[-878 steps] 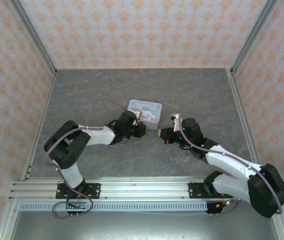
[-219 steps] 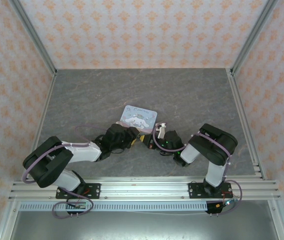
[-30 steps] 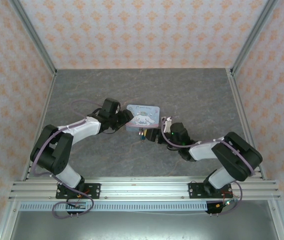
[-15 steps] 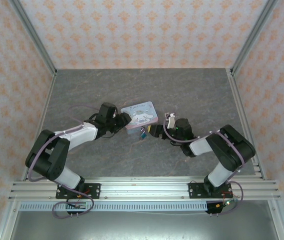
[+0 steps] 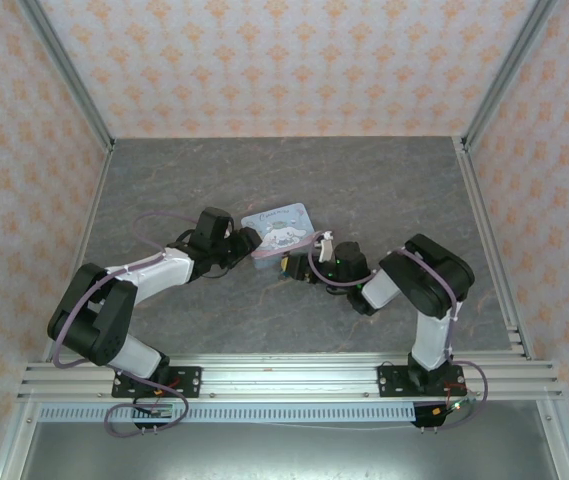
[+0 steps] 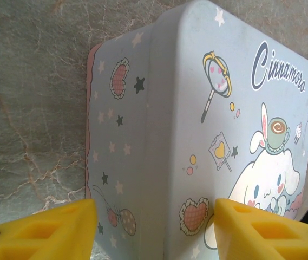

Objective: Unlock the padlock with the key

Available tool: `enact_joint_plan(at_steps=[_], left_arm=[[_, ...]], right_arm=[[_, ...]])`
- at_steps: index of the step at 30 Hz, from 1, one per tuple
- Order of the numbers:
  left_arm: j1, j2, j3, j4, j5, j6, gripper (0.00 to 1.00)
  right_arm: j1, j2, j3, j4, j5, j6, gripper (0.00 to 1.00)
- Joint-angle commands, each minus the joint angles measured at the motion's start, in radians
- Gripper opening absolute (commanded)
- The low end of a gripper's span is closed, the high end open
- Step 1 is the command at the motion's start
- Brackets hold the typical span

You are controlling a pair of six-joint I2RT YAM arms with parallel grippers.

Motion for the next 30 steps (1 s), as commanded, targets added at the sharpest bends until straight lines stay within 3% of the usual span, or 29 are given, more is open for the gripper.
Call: enact_joint_plan(at_steps=[1,17,24,30], left_arm=[[-0.003,0.000,-0.029,-0.091,-0.027,-0.001,0.57],[-0.003,-0.003,-0.028,-0.095,-0.032,-0.002,0.57],[-0.004,-0.012,-0.031,-0.103,-0.037,0.000,0.57],[-0.004,-0.026,-0.034,-0.120,-0.050,0.007,0.56]], right_arm=[[0.010,0.027,0.022,0.081,-0.011,0.027,0.58],[0.011,0.035,0.026,0.053,-0.023,0.025,0.25],[0.010,0.034,0.027,0.041,-0.004,0.034,0.05],[-0.001,0.018,0.006,0.067,0.035,0.065,0.00]])
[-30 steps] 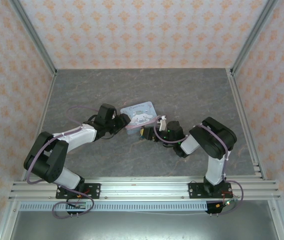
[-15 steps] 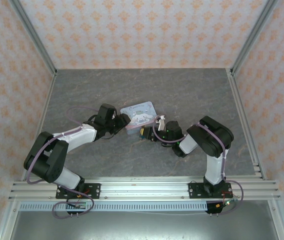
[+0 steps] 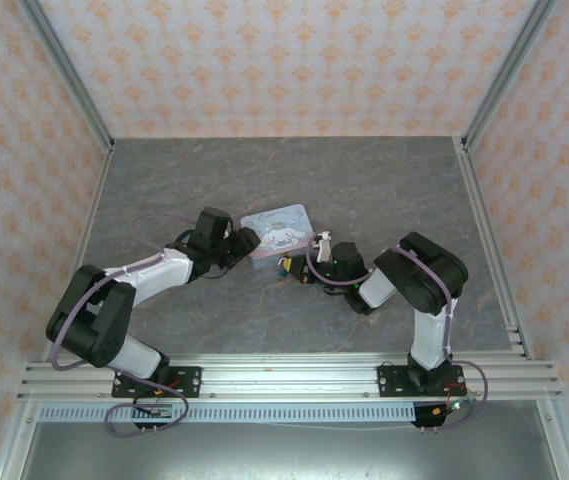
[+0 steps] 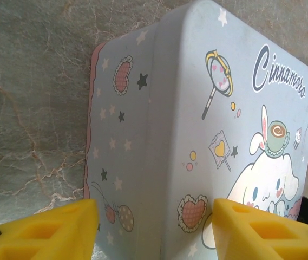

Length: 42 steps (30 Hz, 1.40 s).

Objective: Unlock the padlock with the key

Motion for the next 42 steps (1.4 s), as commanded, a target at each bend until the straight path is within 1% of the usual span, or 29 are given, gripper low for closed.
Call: enact_joint_plan(at_steps=[1,15,21,24,25,27,30,32,35,38,40,42], left_arm=[[-0.003,-0.016,-0.032,-0.111,-0.039,0.016,0.56],[-0.004,-0.026,-0.070,-0.096,-0.039,0.012,0.57],[-0.004,-0.055,-0.039,-0.114,-0.042,0.025,0.58],[-0.003,-0.079,-0.022,-0.125,-0.040,0.035,0.60],[-0.002,-0.095,-0.015,-0.135,-0.047,0.043,0.62],[0.000,-0.131,-0.001,-0.176,-0.068,0.067,0.65],[0.001,-0.215,0.017,-0.250,-0.133,0.119,0.71],[0.002,-0.283,0.024,-0.304,-0.191,0.164,0.76],[0.001,-0.370,0.022,-0.372,-0.272,0.225,0.79],[0.003,-0.434,0.013,-0.424,-0.324,0.276,0.80],[0.003,-0.465,0.005,-0.445,-0.343,0.293,0.80],[0.003,-0.490,-0.004,-0.455,-0.354,0.298,0.80]], right_arm=[[-0.009,-0.013,-0.009,0.077,0.039,0.028,0.00],[-0.054,-0.091,-0.045,0.147,0.163,0.116,0.00],[-0.068,-0.201,-0.114,0.052,0.232,0.069,0.00],[-0.074,-0.268,-0.139,0.001,0.226,0.054,0.00],[-0.073,-0.303,-0.142,-0.052,0.216,0.039,0.00],[-0.074,-0.401,-0.131,-0.227,0.182,-0.014,0.00],[-0.074,-0.607,-0.094,-0.611,0.177,-0.134,0.00],[-0.074,-0.761,-0.059,-0.890,0.200,-0.219,0.00],[-0.074,-0.940,0.008,-1.256,0.234,-0.317,0.00],[-0.073,-1.030,0.052,-1.480,0.249,-0.334,0.00],[-0.074,-1.048,0.053,-1.543,0.241,-0.299,0.00],[-0.073,-1.033,0.046,-1.566,0.220,-0.256,0.00]])
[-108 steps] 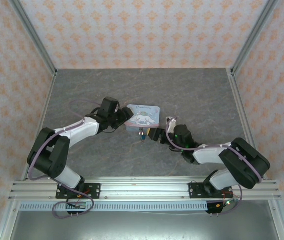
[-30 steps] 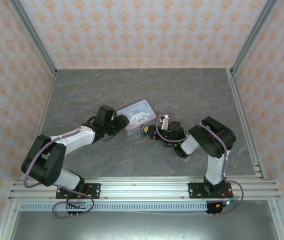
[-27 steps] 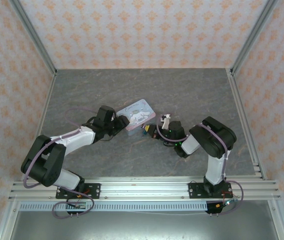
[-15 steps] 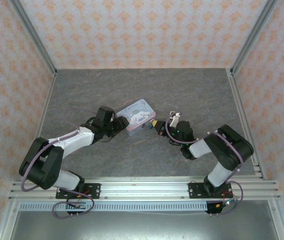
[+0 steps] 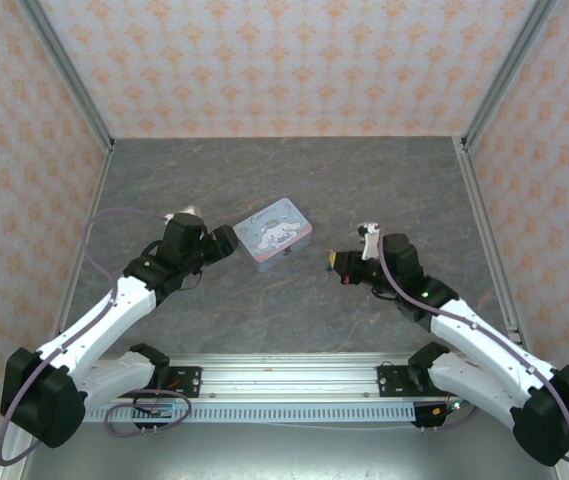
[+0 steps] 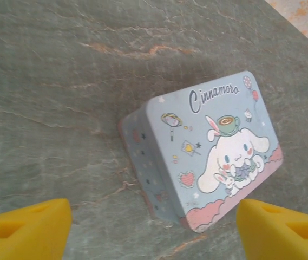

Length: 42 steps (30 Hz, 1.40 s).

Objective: Unlock the padlock with the key

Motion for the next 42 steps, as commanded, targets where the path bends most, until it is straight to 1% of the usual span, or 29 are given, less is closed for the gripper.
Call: enact_joint_plan(at_steps=[1,5,11,12,14,18,20,24,25,27,29,31,32,34,36,37,40,42], left_arm=[[0.009,-0.037,-0.007,-0.089,-0.087,0.060,0.80],[0.009,-0.062,-0.020,-0.102,-0.095,0.052,0.80],[0.009,-0.081,-0.024,-0.119,-0.095,0.045,0.80],[0.008,-0.082,-0.025,-0.120,-0.094,0.045,0.80],[0.008,-0.085,-0.024,-0.122,-0.095,0.047,0.80],[0.008,-0.085,-0.013,-0.130,-0.100,0.054,0.80],[0.008,-0.085,-0.001,-0.138,-0.107,0.064,0.80],[0.008,-0.081,0.030,-0.163,-0.138,0.087,0.80],[0.009,-0.081,0.036,-0.164,-0.152,0.095,0.80],[0.010,-0.082,0.046,-0.166,-0.197,0.114,0.80],[0.011,-0.086,0.057,-0.164,-0.269,0.141,0.81],[0.011,-0.090,0.078,-0.162,-0.383,0.188,0.81],[0.011,-0.089,0.088,-0.162,-0.441,0.236,0.81],[0.011,-0.078,0.108,-0.140,-0.579,0.315,0.81],[0.013,-0.064,0.084,-0.047,-0.668,0.428,0.82],[0.013,-0.056,0.060,0.016,-0.702,0.481,0.83],[0.016,-0.016,-0.008,0.180,-0.678,0.666,0.84],[0.027,0.021,-0.030,0.229,-0.697,0.690,0.84]], right_arm=[[-0.005,0.035,-0.008,-0.246,-0.008,0.025,0.00],[-0.003,0.143,-0.012,-0.211,-0.053,0.058,0.00],[-0.001,0.286,0.014,-0.111,-0.064,0.062,0.00],[-0.001,0.308,0.018,-0.092,-0.061,0.063,0.02],[-0.002,0.349,0.023,-0.058,-0.054,0.063,0.13],[-0.007,0.385,0.057,-0.061,-0.013,0.041,0.23],[-0.015,0.377,0.079,-0.085,0.033,0.021,0.30],[-0.040,0.328,0.118,-0.131,0.121,-0.034,0.40],[-0.047,0.295,0.125,-0.142,0.149,-0.049,0.44],[-0.075,0.244,0.131,-0.155,0.201,-0.076,0.51],[-0.115,0.185,0.127,-0.155,0.253,-0.101,0.59],[-0.166,0.117,0.117,-0.138,0.319,-0.132,0.70],[-0.187,0.088,0.112,-0.125,0.345,-0.152,0.75],[-0.230,0.036,0.094,-0.091,0.443,-0.174,0.89],[-0.266,0.011,0.069,-0.037,0.520,-0.197,1.00],[-0.289,0.007,0.051,-0.002,0.550,-0.212,0.99],[-0.342,0.029,-0.004,0.108,0.595,-0.269,0.99],[-0.380,0.060,-0.033,0.175,0.602,-0.291,0.99]])
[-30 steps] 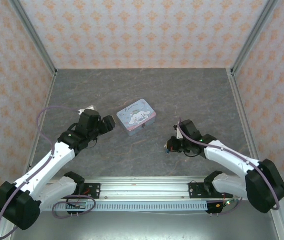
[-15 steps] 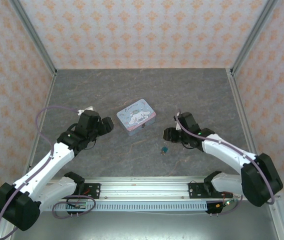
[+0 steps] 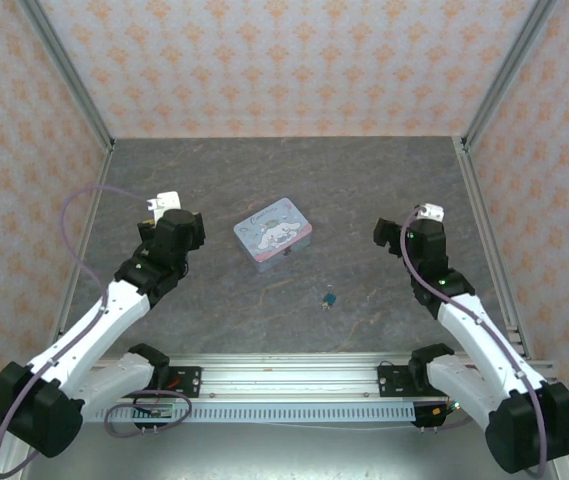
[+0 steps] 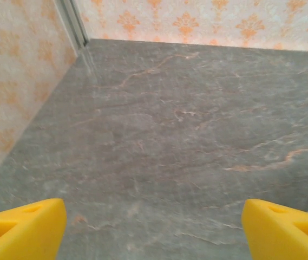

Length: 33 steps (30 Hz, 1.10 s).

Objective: Unlock the padlock with the key

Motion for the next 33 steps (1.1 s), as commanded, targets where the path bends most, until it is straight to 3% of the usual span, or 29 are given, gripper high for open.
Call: enact_joint_plan(at_steps=[1,8,11,14,22,26,28,30,33], left_arm=[[0.027,0.067,-0.055,0.166,-0.105,0.172,0.84],[0.119,0.203,-0.193,0.469,0.005,0.191,0.84],[0.151,0.252,-0.253,0.634,0.107,0.224,0.84],[0.190,0.310,-0.294,0.773,0.202,0.244,0.84],[0.281,0.399,-0.356,1.014,0.328,0.254,0.83],[0.324,0.492,-0.379,1.141,0.368,0.222,0.83],[0.331,0.486,-0.345,1.059,0.367,0.212,0.83],[0.330,0.493,-0.301,0.990,0.337,0.202,1.00],[0.329,0.497,-0.306,1.008,0.337,0.204,1.00]], right_arm=[[-0.053,0.053,-0.057,0.153,0.091,-0.073,0.99],[-0.162,0.266,-0.164,0.529,0.035,-0.054,0.99],[-0.190,0.357,-0.190,0.693,-0.014,-0.055,0.99],[-0.199,0.405,-0.157,0.683,-0.035,-0.108,0.99],[-0.216,0.524,-0.257,1.018,-0.115,-0.184,0.99],[-0.216,0.622,-0.253,1.105,-0.140,-0.191,0.99],[-0.217,0.613,-0.170,0.931,-0.143,-0.199,0.99],[-0.216,0.635,-0.115,0.849,-0.125,-0.191,0.99],[-0.217,0.630,-0.121,0.855,-0.107,-0.183,0.99]])
